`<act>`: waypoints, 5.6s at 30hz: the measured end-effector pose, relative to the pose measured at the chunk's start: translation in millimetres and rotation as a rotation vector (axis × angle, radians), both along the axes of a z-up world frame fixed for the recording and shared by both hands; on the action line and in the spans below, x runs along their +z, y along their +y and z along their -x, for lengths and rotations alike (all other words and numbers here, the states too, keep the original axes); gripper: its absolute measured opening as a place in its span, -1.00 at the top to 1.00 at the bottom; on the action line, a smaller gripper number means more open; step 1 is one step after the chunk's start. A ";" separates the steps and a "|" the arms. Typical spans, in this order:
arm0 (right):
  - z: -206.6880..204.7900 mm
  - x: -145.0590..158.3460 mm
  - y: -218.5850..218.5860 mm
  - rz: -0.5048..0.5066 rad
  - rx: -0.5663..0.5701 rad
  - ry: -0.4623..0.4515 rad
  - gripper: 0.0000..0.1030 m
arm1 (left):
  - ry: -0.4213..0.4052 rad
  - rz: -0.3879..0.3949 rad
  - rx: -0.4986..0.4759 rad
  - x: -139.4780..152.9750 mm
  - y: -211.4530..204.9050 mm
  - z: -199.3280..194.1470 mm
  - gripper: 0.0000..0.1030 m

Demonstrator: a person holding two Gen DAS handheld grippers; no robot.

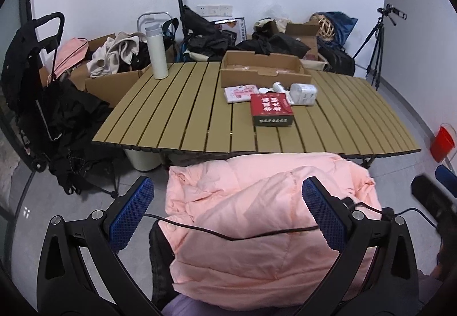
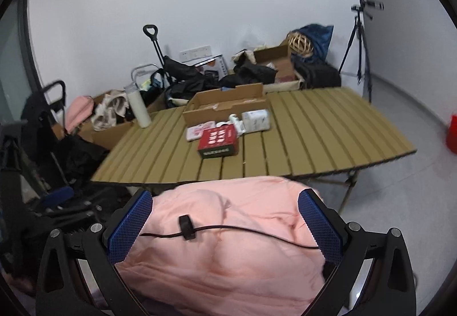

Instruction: Organize objects

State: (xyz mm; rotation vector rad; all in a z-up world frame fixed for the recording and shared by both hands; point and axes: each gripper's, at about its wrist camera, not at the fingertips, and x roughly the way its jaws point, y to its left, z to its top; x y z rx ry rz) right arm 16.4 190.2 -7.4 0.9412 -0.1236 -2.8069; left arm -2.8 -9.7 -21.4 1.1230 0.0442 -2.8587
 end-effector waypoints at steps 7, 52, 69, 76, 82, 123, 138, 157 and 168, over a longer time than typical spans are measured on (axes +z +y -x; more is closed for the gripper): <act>57.7 -35.1 -20.0 -0.053 0.128 -0.189 -1.00 | -0.103 0.026 -0.093 -26.6 15.6 41.3 -1.00; 427.9 -14.4 -63.2 0.020 0.279 -0.213 0.49 | -0.052 -0.265 -0.366 -3.7 9.3 412.3 0.22; 674.2 -163.6 -150.6 0.038 0.248 -0.534 0.50 | -0.236 -0.035 -0.189 -132.1 -36.2 609.5 -0.33; 670.0 -161.0 -93.1 -0.092 0.120 -0.409 -0.73 | -0.287 -0.001 -0.166 -139.4 -32.0 601.6 -0.99; 663.8 -151.9 -84.7 -0.207 0.136 -0.409 -0.83 | -0.302 0.086 -0.190 -137.8 -18.6 590.1 -1.00; 149.9 18.4 40.4 -0.029 0.217 -0.170 -0.83 | 0.060 -0.065 -0.083 72.0 -30.8 94.6 -1.00; 353.9 -77.0 -56.3 0.055 0.423 -0.358 -0.20 | -0.128 -0.118 -0.199 -71.2 -34.3 312.9 -0.70; 498.2 -188.0 -152.3 0.020 0.381 -0.537 0.26 | -0.249 -0.290 -0.154 -172.9 -54.3 406.0 0.19; 433.0 -179.5 -143.6 -0.013 0.429 -0.554 0.45 | -0.342 -0.368 -0.116 -170.5 -53.3 334.1 0.64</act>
